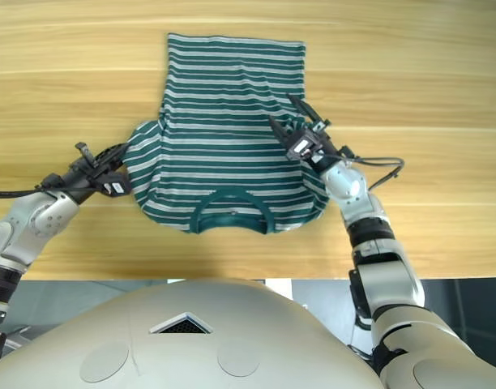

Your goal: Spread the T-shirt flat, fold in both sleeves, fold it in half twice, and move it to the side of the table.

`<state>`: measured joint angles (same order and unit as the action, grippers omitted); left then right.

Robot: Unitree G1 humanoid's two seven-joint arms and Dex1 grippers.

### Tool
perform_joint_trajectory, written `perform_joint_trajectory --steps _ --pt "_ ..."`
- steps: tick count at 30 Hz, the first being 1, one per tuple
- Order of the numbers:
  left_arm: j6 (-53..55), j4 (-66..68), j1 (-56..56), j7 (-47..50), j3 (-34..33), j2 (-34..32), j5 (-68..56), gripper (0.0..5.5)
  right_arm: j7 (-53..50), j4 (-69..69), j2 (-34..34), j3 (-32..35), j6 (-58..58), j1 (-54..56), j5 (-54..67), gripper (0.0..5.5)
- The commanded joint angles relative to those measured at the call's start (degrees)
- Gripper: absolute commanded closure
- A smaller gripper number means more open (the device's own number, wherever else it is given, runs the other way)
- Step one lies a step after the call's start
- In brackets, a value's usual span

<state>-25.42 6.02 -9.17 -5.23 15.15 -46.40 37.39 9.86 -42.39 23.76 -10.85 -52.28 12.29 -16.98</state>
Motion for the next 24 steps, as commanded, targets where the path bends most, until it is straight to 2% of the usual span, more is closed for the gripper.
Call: perform_joint_trajectory --steps 1,10,19,20,24 --pt "-2.05 4.66 -2.70 -0.49 6.73 6.98 0.53 5.46 -0.18 0.79 1.12 0.95 0.70 -0.76 0.49 2.89" --pt "-6.80 6.58 0.76 5.43 5.29 10.26 0.39 5.46 -0.40 0.24 0.75 1.28 0.77 -0.55 0.07 2.89" --pt "-10.22 9.37 1.00 1.27 9.98 11.29 0.03 5.46 -0.65 -0.60 -0.18 0.63 0.71 0.34 -0.49 2.89" --pt "-10.51 9.92 0.87 0.55 10.53 11.33 -0.36 5.13 -0.66 -0.67 -0.19 0.61 0.67 0.42 -0.53 2.89" --pt "-11.24 12.12 1.22 -2.20 12.06 11.92 -3.24 4.45 -0.87 -0.56 -0.30 0.58 0.62 0.47 -0.66 2.89"
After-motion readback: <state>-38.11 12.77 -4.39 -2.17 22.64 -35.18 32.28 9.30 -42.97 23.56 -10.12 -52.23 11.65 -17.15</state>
